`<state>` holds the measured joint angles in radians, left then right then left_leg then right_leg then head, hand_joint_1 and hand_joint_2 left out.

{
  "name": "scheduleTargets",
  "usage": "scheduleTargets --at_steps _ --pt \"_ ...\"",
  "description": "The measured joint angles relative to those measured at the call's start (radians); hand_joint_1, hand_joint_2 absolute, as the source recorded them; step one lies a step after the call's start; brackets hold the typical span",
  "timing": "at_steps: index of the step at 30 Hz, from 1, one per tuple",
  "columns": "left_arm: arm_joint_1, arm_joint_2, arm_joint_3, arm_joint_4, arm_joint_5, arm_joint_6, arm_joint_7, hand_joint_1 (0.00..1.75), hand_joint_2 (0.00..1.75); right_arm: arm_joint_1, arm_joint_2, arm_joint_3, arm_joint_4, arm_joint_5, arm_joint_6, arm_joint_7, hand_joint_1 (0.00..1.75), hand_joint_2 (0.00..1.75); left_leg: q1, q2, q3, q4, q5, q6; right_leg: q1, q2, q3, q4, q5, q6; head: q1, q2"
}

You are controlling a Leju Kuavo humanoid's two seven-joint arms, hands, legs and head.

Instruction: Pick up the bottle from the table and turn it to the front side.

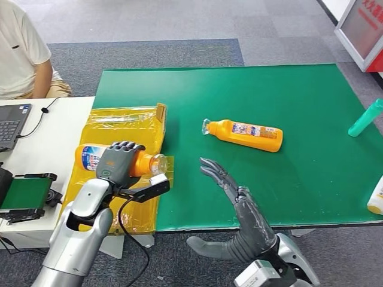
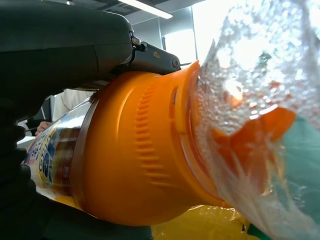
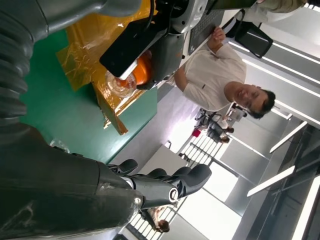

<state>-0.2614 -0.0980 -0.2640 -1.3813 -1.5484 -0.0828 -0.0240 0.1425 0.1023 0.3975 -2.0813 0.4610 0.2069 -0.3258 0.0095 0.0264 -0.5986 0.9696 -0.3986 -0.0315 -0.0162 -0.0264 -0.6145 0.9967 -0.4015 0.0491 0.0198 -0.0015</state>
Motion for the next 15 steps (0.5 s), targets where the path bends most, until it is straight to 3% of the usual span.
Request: scheduleTargets --at_steps 10,15 --pt "0.0 -0.004 0.0 0.033 0.0 -0.007 0.004 1.75 1.75 -0.001 -0.028 0.024 -0.005 -0.004 0.004 0.0 0.0 1.75 0.0 0.0 0.0 0.0 0.0 0.0 0.0 0.0 0.0 0.0 0.0 0.0 0.0 0.0" --pt "0.001 -0.033 0.0 0.062 -0.002 -0.015 0.023 1.75 1.75 0.001 -0.038 0.03 -0.005 0.002 0.004 -0.006 0.0 1.75 0.0 0.0 0.0 0.0 0.0 0.0 0.0 0.0 0.0 0.0 0.0 0.0 0.0 0.0"
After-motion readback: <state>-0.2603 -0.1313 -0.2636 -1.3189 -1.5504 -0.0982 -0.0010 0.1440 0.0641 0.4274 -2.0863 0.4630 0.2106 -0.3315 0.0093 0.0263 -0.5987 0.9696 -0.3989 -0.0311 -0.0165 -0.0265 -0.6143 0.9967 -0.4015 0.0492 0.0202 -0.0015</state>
